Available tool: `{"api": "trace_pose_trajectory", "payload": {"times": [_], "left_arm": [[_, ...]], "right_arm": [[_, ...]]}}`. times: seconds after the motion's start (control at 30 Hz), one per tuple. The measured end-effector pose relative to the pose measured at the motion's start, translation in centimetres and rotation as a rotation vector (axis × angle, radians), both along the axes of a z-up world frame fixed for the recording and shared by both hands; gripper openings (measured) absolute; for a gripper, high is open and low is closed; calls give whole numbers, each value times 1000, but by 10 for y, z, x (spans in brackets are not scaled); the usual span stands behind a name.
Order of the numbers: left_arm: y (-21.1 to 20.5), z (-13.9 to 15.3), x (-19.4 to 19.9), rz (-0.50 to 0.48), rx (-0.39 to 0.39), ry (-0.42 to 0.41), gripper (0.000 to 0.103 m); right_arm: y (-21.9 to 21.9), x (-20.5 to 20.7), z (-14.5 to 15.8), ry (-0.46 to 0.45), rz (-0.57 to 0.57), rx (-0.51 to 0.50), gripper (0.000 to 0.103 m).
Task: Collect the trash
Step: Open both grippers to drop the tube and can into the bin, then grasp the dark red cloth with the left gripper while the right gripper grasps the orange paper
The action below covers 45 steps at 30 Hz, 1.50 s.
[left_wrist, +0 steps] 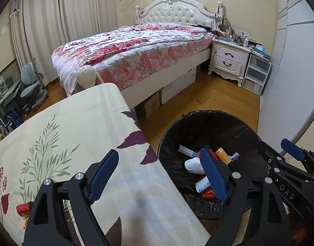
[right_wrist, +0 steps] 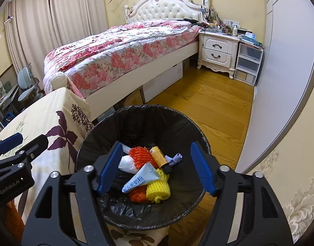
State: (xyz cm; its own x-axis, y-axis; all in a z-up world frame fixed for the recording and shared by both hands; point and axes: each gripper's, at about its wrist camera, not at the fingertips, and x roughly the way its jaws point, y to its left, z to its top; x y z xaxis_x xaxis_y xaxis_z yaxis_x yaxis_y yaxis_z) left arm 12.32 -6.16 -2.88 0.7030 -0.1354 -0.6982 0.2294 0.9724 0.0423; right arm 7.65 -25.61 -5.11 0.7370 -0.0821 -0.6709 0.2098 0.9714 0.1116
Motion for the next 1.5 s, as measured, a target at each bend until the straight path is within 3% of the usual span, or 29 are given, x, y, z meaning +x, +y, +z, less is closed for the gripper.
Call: {"api": "trace_pose_trajectory", "payload": {"times": [0.13,0.93,1.5], "left_arm": [[15,5,-12,23,5,-3,82],[143,8,-110,229,38,2,83],[213,-23,-142,342,43,80,83]], "right_arm": [[6,-12,3,-6,11,28,79],[106,-68,11,20,245,34,80],[169,-87,5,53,400,16,80]]}}
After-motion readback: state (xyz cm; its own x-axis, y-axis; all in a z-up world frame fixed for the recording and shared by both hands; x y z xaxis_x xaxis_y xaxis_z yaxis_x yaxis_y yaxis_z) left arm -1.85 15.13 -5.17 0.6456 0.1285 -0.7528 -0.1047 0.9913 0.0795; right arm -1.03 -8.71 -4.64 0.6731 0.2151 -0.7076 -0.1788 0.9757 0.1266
